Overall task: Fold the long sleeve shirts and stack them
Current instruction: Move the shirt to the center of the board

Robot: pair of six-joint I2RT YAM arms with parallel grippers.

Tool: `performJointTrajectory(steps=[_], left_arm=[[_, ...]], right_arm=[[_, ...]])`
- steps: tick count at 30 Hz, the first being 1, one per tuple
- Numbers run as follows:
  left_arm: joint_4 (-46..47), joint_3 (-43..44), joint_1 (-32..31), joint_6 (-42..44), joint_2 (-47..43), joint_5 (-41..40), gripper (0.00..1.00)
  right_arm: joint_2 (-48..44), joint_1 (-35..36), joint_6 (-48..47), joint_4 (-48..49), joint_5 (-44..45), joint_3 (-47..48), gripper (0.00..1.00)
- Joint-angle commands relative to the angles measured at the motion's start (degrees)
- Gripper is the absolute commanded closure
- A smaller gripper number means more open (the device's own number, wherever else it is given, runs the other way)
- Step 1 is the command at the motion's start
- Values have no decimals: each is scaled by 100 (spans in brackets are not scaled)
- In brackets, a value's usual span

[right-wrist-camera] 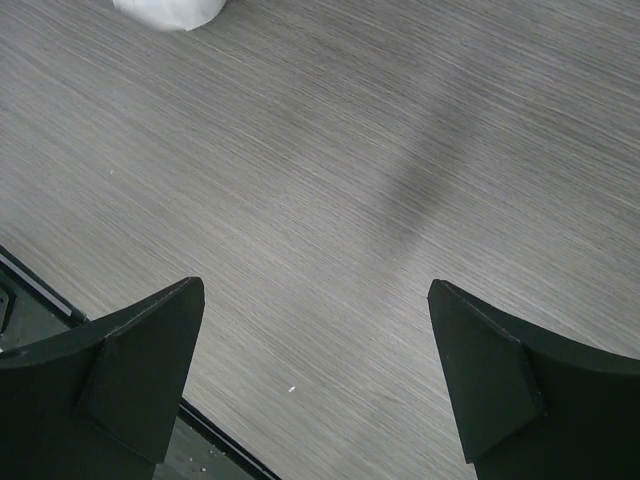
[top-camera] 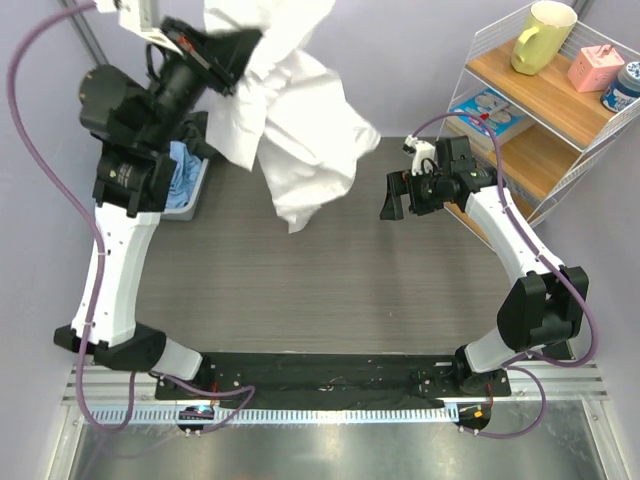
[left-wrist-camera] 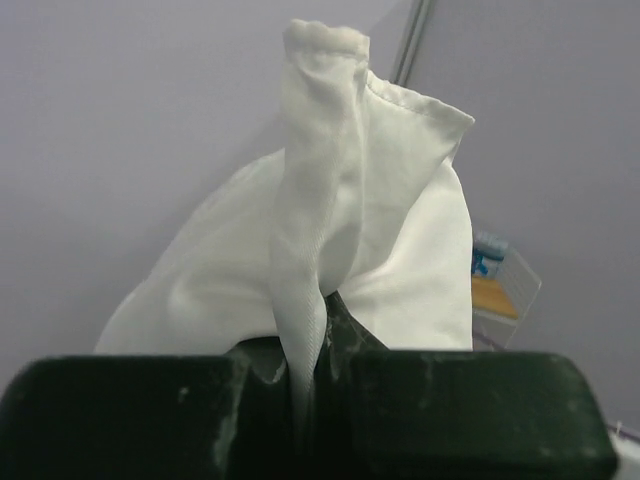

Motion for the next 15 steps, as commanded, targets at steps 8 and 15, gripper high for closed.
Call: performJointTrajectory(steps=[8,15], left_arm=[[-1996,-6535,2330,1483,-2460,977,0],[-4472,-6024,3407,4865,-1549,2921,0]], right_arm=[[-273,-211,-516,-138,-199,-255,0],[51,166,-825,-226,-498,-598,0]])
